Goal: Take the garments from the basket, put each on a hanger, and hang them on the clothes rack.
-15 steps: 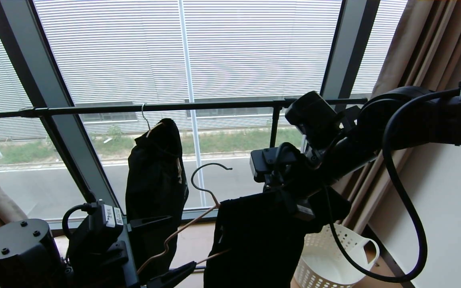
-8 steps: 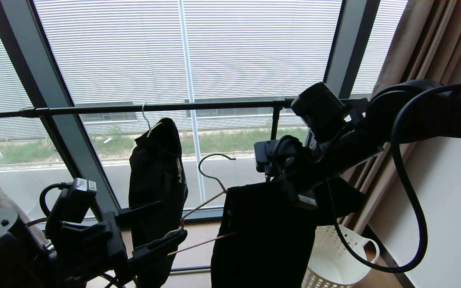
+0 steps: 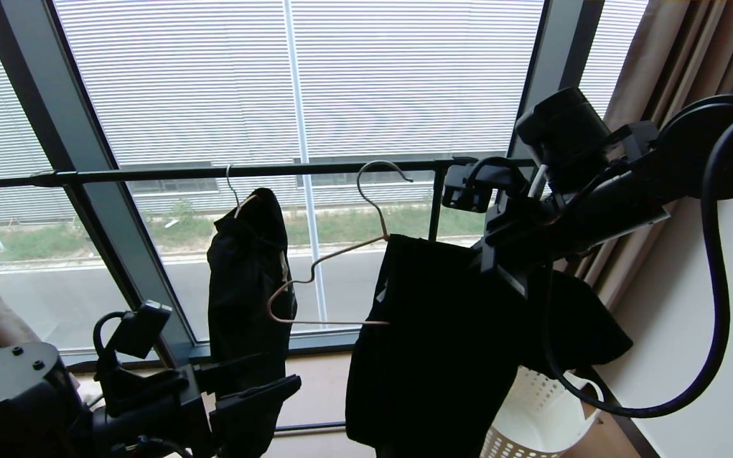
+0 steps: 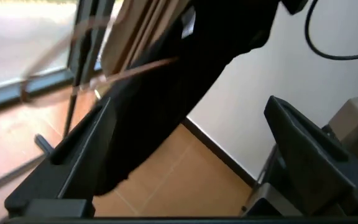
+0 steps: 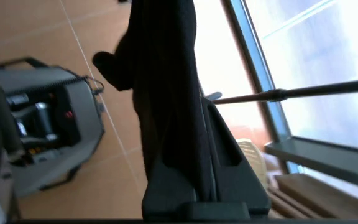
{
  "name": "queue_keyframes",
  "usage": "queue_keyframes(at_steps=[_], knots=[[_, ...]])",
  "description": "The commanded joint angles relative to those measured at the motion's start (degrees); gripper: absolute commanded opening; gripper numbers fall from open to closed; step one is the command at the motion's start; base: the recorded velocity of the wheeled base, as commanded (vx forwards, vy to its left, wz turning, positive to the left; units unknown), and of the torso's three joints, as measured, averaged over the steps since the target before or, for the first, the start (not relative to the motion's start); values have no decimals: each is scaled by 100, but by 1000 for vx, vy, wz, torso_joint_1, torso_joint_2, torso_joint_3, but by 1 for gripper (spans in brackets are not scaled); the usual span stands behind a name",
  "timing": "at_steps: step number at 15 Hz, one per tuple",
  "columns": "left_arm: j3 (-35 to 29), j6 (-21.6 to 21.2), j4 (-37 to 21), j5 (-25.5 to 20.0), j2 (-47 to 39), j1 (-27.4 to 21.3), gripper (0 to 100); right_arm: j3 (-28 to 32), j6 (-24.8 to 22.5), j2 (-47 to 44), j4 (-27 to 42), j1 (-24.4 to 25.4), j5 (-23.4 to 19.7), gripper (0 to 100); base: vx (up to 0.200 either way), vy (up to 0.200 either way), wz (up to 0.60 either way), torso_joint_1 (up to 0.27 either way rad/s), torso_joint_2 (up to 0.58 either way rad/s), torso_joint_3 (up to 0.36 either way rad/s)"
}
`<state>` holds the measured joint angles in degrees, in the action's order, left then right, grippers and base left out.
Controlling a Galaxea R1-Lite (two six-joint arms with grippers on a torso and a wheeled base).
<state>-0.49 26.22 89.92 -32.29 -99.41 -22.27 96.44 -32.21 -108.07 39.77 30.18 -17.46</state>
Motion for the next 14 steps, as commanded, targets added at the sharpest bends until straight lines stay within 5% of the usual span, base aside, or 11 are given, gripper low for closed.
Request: queue_keyframes(at_steps=[1,14], knots=[[14,76,8,21,-632,-207,100,-38,215,163,-57,49,-3,0,0,0,0,0,0,0],[-1182,146,8,434,-1801,-752,100,-670,259,612,-338,594,5,0,0,0,0,0,0,0]])
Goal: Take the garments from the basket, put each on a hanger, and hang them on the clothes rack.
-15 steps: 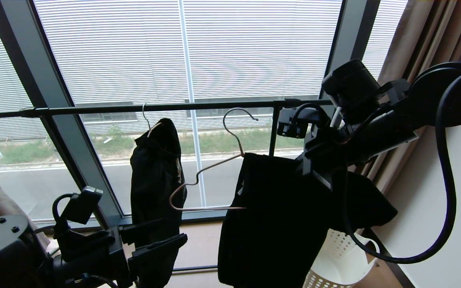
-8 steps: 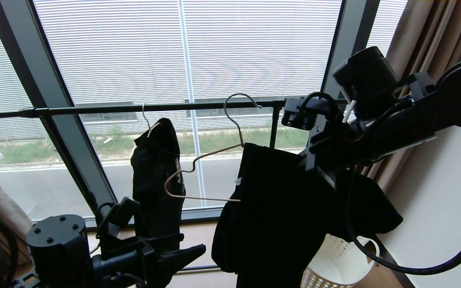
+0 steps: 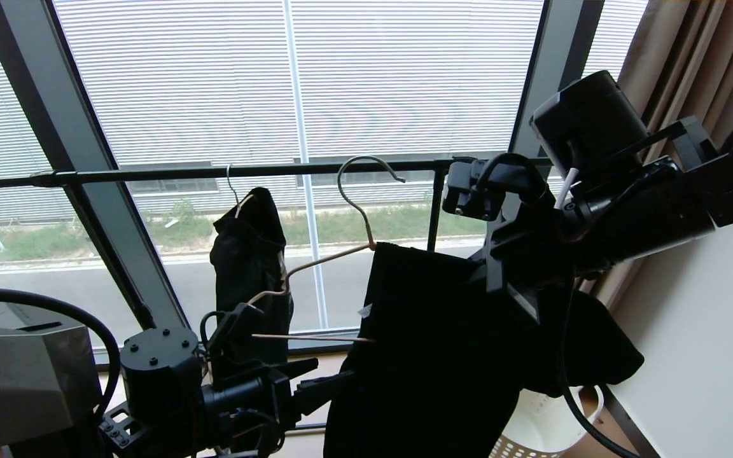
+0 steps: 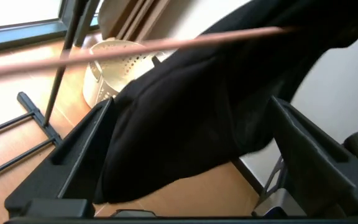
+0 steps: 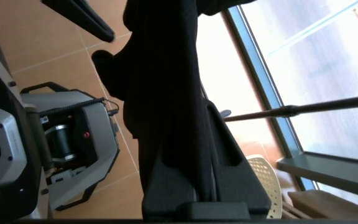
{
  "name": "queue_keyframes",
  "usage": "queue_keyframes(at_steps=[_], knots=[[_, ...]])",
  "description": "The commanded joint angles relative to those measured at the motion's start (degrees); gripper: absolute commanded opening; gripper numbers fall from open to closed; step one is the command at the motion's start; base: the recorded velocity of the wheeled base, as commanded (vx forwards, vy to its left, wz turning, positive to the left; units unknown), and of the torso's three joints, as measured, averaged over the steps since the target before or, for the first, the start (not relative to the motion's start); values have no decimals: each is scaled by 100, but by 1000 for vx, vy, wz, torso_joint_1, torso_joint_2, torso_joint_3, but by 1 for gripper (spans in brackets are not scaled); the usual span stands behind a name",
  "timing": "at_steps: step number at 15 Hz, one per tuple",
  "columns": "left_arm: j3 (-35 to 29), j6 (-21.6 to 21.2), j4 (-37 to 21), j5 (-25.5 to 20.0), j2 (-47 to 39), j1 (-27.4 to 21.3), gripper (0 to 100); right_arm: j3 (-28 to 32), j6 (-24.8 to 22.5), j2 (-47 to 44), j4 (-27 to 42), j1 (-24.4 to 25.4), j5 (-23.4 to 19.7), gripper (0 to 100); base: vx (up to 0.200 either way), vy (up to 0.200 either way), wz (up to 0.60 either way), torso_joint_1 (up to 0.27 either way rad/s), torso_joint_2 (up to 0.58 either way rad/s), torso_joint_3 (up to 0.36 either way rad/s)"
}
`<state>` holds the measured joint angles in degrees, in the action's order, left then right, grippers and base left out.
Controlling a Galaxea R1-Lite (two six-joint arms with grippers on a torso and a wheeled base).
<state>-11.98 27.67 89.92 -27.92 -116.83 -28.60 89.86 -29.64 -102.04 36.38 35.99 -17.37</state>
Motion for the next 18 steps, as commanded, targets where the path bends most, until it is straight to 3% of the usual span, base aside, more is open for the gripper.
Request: queue_keyframes(at_steps=[1,13,14,18], knots=[[-23,1,8,41,-59,-181,100,-12,2,17,1,49,-3,0,0,0,0,0,0,0],[-102,-60,8,199,-428,-348,100,-170,2,246,-236,145,-38,0,0,0,0,0,0,0],[-76,-60,8,199,-428,-348,0,-197,2,307,-245,145,-38,0,0,0,0,0,0,0],[-59,-60,8,269,-384,-348,0,-249,10,386,-245,119,-47,0,0,0,0,0,0,0]])
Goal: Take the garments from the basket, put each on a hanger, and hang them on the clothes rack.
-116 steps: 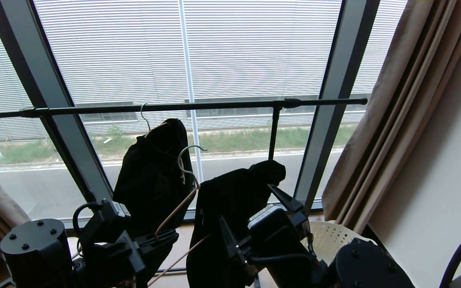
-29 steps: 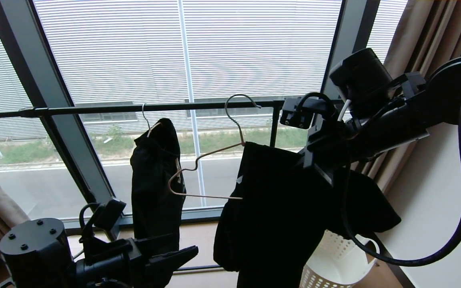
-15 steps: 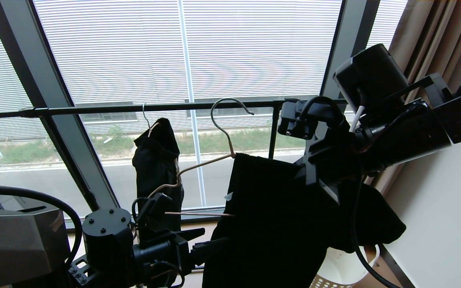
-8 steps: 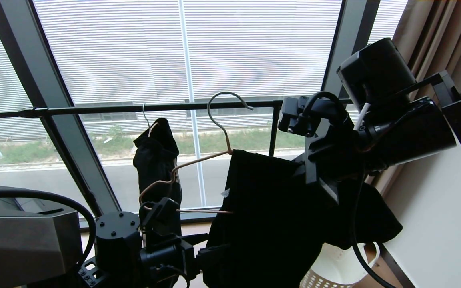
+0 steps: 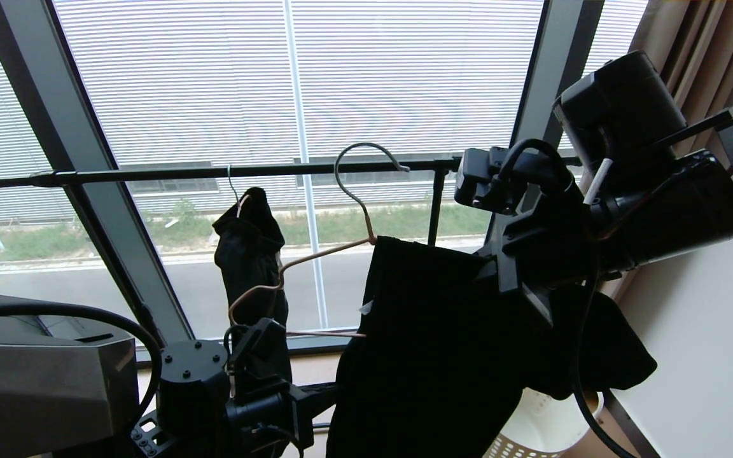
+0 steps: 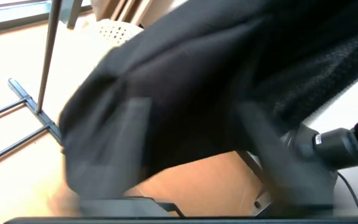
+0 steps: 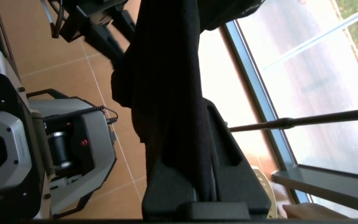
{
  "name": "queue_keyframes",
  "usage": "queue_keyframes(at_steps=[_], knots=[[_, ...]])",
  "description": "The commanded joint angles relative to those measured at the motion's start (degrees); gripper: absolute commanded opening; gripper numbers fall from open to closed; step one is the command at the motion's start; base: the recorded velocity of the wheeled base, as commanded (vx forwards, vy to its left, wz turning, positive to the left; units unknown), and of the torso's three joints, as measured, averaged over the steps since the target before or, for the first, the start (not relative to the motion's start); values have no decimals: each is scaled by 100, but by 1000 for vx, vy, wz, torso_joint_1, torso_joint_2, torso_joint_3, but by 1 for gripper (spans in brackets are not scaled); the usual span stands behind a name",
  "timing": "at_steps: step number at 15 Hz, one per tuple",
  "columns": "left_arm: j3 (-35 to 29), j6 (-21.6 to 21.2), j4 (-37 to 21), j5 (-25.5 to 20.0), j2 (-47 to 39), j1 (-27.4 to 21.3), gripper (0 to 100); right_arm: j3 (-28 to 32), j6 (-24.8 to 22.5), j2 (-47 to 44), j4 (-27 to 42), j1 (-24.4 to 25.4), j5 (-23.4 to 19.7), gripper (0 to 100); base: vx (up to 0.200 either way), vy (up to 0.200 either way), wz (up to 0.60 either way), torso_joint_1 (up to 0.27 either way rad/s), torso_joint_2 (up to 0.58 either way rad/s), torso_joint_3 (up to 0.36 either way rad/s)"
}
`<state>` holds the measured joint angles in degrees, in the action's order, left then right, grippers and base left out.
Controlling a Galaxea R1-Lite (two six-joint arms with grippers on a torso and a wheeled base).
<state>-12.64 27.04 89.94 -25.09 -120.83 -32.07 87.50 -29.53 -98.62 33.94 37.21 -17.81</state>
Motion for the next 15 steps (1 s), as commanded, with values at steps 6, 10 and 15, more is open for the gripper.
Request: queue_keyframes(at_steps=[6,10,15], knots=[[227,3,6,65,552,571,0,-330,-9,256,-1,-583,-170,0,0,0,0,0,0,0],[209,-67,6,65,666,1019,0,-612,-9,458,-19,-776,-170,0,0,0,0,0,0,0],[122,-129,6,30,860,1581,0,-1754,-9,809,-1021,-952,-205,0,0,0,0,0,0,0]])
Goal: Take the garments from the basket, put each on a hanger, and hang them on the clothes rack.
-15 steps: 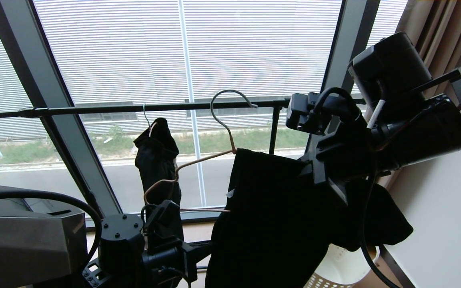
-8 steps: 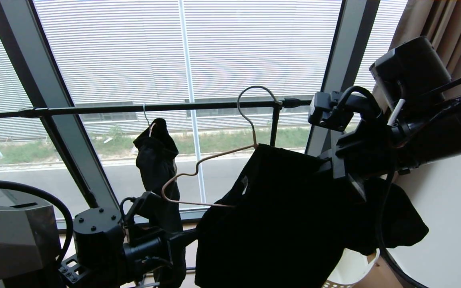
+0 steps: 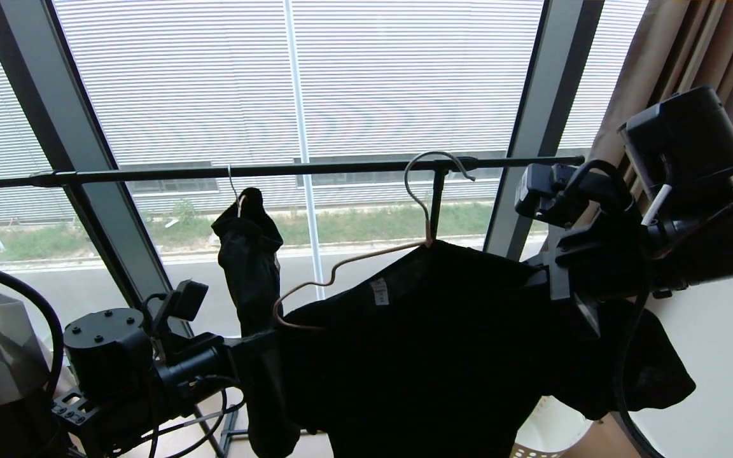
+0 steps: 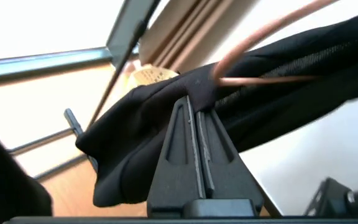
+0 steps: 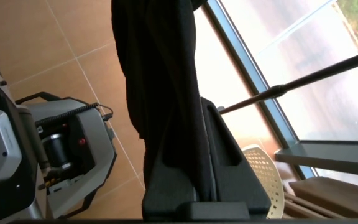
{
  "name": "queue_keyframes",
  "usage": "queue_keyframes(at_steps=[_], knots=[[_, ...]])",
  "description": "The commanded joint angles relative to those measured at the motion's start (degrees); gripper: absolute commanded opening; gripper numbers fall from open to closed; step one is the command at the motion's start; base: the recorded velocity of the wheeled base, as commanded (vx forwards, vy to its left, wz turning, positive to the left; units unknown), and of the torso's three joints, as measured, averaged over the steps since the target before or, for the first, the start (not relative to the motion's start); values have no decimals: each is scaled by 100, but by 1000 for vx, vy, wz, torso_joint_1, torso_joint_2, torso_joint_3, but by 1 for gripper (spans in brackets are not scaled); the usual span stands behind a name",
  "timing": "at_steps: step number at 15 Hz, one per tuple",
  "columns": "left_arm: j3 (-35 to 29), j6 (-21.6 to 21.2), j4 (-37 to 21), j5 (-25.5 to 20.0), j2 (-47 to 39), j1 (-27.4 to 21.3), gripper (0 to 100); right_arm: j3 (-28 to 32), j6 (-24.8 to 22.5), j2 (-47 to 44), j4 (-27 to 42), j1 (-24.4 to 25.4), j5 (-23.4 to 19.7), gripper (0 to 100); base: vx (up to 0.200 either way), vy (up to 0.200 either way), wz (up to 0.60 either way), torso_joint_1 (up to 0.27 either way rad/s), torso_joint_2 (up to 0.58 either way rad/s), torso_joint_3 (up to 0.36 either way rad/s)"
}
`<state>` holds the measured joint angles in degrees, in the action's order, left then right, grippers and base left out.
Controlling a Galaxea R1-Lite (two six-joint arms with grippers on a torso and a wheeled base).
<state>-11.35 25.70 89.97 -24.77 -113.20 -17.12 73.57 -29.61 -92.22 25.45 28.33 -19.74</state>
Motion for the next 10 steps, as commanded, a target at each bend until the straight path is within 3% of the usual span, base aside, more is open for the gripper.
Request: queue_keyframes(at_steps=[1,6,10], knots=[[-16,5,3,-1,97,103,0,-704,-1,257,-524,-65,-65,0,0,0,0,0,0,0],[-60,5,3,-10,404,77,0,-1881,8,345,-1746,-179,-65,0,0,0,0,0,0,0],[-60,5,3,-10,527,-29,0,-2163,-1,240,-2141,-188,-57,0,0,0,0,0,0,0]])
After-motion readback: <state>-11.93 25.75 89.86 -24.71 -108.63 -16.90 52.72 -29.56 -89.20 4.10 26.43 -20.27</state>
